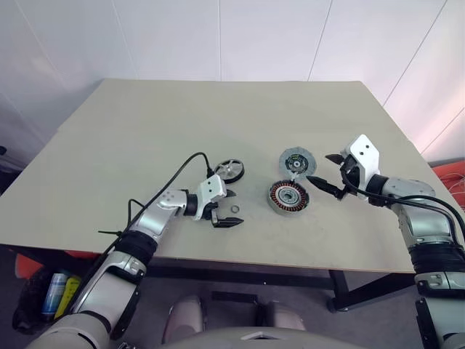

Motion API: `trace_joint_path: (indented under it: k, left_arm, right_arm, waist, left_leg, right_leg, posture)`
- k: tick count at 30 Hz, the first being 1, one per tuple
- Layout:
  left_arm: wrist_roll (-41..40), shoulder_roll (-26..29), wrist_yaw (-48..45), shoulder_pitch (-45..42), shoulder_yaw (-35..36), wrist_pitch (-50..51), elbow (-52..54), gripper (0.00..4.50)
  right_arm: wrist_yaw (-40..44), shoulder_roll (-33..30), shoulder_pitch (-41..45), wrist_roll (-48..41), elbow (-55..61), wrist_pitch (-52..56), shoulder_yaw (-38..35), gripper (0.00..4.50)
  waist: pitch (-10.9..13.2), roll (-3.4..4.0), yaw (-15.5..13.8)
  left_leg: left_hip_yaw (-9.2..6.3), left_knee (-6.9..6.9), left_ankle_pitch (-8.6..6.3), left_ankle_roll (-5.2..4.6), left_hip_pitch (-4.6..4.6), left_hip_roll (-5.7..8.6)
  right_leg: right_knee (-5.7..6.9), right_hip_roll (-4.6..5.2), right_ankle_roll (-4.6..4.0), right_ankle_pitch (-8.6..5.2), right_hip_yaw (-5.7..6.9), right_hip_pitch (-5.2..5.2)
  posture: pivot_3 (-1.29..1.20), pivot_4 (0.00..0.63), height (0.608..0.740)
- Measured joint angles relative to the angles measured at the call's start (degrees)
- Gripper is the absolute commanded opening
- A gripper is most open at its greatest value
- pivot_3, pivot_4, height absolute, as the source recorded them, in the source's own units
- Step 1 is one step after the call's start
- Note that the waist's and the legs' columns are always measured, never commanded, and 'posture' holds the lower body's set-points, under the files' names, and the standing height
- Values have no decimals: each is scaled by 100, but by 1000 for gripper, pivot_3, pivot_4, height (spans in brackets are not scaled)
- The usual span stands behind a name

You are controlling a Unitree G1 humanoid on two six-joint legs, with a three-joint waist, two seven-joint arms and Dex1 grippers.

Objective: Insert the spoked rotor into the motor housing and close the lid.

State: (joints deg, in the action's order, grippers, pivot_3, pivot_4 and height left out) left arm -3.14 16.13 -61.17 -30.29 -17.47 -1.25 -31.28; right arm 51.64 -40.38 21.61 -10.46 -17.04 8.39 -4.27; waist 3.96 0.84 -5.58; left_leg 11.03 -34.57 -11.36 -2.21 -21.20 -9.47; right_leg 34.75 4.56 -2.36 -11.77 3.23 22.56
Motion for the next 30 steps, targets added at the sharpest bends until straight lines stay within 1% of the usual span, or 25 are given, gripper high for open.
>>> trace_joint_path:
  k: [7,10,12,14,15,17,19,20,22,23,25,26,27,28,29,30]
  left_arm:
    - [-2,-193,143,4,126,-300,-388,4485]
    - [-2,-242,160,4,159,-362,-482,3894]
    - [-1,-268,153,4,137,-385,-503,3287]
    - [1,-286,153,4,113,-399,-520,2796]
    - [2,-288,153,4,108,-402,-529,2796]
    - [13,-279,199,-8,124,-402,-571,2796]
    - [24,-255,229,-17,140,-402,-596,2796]
    - [30,-237,232,-18,148,-402,-609,2796]
    - [37,-206,230,-18,147,-403,-618,2796]
    - [45,-193,228,-16,147,-403,-625,2796]
    - [54,-162,223,-15,148,-404,-628,2796]
    - [54,-139,221,-20,159,-402,-628,2796]
    - [55,-138,228,-40,170,-402,-639,2796]
    - [58,-155,259,-44,177,-405,-646,2796]
    - [50,-200,317,-46,228,-440,-653,2796]
    - [50,-250,396,-47,240,-454,-687,2796]
  right_arm:
    - [12,0,68,2,-7,-42,2,4500]
    - [26,0,108,8,-21,-44,2,4500]
    - [35,0,134,10,-23,-47,2,4500]
    - [40,1,159,12,-24,-55,2,4500]
    - [40,1,170,13,-24,-57,2,4500]
    - [40,1,176,13,-24,-71,3,4500]
    - [39,2,176,13,-23,-76,3,4500]
    - [38,2,176,14,-24,-79,3,4500]
    - [37,3,176,14,-23,-83,3,4500]
    - [35,4,176,14,-23,-85,3,4500]
    - [32,9,176,15,-23,-87,4,4500]
    - [32,11,174,16,-23,-87,4,4500]
    - [31,7,144,19,-24,-88,-7,4500]
    - [29,7,113,22,-24,-88,-8,4500]
    - [21,11,148,25,-29,-89,-2,4500]
    - [21,19,156,26,-31,-88,11,4500]
  waist:
    - [0,0,-9]
    - [0,0,-7]
    - [1,-1,-7]
    - [2,-3,-3]
    - [3,-4,1]
    - [2,-2,22]
    - [3,6,41]
    - [4,11,56]
    - [12,17,111]
    - [19,29,149]
    - [44,100,217]
    - [66,142,238]
    - [74,116,195]
    - [39,5,128]
    - [22,-108,5]
    - [18,-95,-100]
  left_leg:
    - [2,0,0,1,43,5]
    - [2,0,0,1,52,9]
    - [2,0,0,0,55,15]
    - [3,0,0,0,55,17]
    - [3,0,0,0,55,17]
    - [1,3,0,0,56,1]
    - [-1,26,0,1,63,-26]
    - [-9,39,0,1,74,-34]
    - [-28,39,-1,2,107,-33]
    - [-41,39,-2,2,129,-35]
    - [-99,51,-9,2,154,-59]
    - [-108,69,-11,5,122,-86]
    - [-62,75,-11,5,119,-72]
    - [73,99,-5,14,137,-36]
    - [142,137,12,54,152,57]
    - [60,102,-54,113,125,102]
  right_leg:
    - [-11,10,8,-4,0,-46]
    - [-21,17,10,-6,2,-54]
    - [-21,28,12,-7,7,-54]
    - [-29,41,18,-10,21,-54]
    - [-35,48,19,-11,34,-55]
    - [-78,68,21,-12,97,-68]
    - [-162,76,21,-12,167,-100]
    - [-206,78,21,-12,201,-123]
    - [-240,108,21,-12,272,-158]
    - [-272,136,22,-12,337,-174]
    - [-376,179,23,-13,540,-286]
    - [-311,185,70,-61,572,-346]
    - [74,187,-5,-201,475,-322]
    - [332,188,-45,-252,290,-337]
    - [374,219,101,-609,50,-246]
    - [372,235,100,-610,55,-186]
  posture:
    - [0,0,740]
    - [0,0,740]
    - [0,0,740]
    - [0,0,740]
    - [0,0,740]
    - [0,0,740]
    - [0,0,740]
    - [0,0,740]
    - [0,0,740]
    - [0,0,740]
    - [0,0,740]
    - [0,0,740]
    - [0,0,740]
    - [0,0,740]
    - [0,0,740]
    - [0,0,740]
